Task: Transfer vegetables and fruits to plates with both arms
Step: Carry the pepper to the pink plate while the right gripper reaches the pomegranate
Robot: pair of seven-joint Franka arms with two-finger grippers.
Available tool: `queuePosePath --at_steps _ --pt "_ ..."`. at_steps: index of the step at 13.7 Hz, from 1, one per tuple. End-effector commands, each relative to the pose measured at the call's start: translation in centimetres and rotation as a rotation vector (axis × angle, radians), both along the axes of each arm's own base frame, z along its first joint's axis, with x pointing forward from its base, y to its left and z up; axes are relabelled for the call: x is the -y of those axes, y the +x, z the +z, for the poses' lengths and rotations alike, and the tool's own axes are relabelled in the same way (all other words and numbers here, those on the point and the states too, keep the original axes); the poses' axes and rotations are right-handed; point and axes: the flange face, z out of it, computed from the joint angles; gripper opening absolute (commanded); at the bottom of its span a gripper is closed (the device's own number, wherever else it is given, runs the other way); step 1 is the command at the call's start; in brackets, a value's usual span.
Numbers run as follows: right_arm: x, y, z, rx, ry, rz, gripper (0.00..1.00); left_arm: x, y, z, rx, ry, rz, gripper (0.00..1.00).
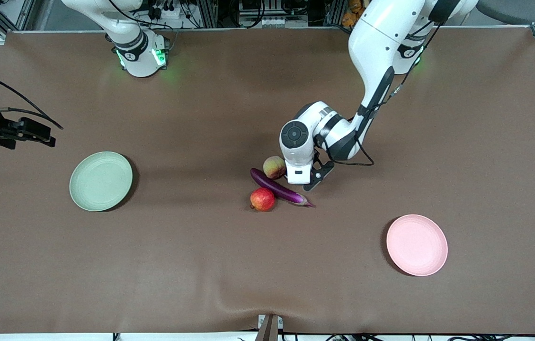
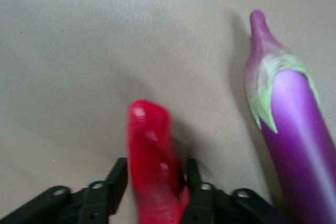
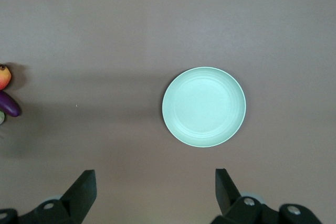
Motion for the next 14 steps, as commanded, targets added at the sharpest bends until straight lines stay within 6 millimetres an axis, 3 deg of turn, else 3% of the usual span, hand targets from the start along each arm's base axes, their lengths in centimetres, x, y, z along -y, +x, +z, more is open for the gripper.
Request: queuePosePath --at_steps 1,4,7,9,12,14 --pt "-0.6 1.2 -2.5 -0.049 0.014 0.02 1.0 -1.3 0.6 4.4 -0.006 0.029 0.021 0.0" --pt "-3.5 1.2 -3.5 -0.086 0.043 0.049 1.0 -3.7 1.4 9.0 -0.039 0.064 0.0 0.0" --pt "-9.9 1.5 -4.9 -0.139 0.16 -0.138 1.0 -7.1 3.5 15.1 -0.057 0.072 -0.045 0.0" --pt "-14.8 1.6 -5.6 -0.13 0.166 -0.2 1.0 -10.6 6.6 19.0 -0.015 0.061 0.01 0.0" --pt "-22.3 1.6 -7.8 -0.116 0.141 -0.391 1.0 -16.9 10.2 20.9 0.048 0.107 0.08 0.0" --pt "-27.9 1.7 -10.5 -0.094 0.142 -0.492 1.0 -20.3 12.2 19.8 0.085 0.162 0.093 0.0"
